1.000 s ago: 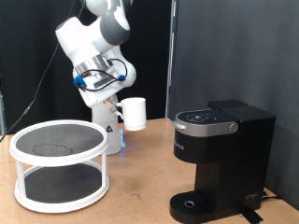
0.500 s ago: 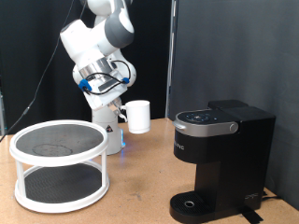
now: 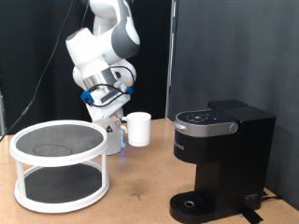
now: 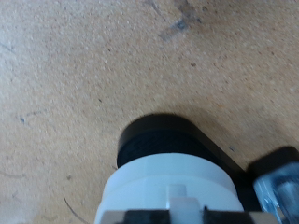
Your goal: Make a cup of coffee with the keurig machine
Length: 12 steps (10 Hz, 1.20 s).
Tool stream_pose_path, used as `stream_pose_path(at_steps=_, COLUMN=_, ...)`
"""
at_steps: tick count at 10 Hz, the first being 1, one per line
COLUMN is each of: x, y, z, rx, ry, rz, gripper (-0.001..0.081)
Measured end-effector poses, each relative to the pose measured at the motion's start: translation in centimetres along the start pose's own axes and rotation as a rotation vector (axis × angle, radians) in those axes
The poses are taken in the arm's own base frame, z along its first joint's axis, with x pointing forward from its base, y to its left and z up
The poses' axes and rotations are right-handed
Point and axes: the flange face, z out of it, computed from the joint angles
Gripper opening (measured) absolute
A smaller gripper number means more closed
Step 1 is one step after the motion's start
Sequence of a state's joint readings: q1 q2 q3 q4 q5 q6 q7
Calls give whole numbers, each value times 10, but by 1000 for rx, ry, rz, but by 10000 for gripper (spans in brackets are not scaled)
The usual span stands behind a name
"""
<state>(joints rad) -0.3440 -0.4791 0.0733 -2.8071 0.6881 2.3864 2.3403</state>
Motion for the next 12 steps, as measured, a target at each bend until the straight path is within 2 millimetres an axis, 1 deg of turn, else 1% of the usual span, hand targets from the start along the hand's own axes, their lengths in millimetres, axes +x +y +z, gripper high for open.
stream_pose_path(at_steps=4, x=-12, y=-6, z=44, rx=62, ry=40, rz=10, gripper=1)
stream_pose_path(at_steps=6, x=-20, y=-5, z=63, rx=73, ry=39, rz=19, gripper=1)
stream_pose_path(at_steps=8, x=-30, y=3, z=80, rx=70, ry=32, rz=20, gripper=1)
stream_pose_path(at_steps=12, x=-49, y=27, z=106, rx=71, ry=17, rz=-10, gripper=1)
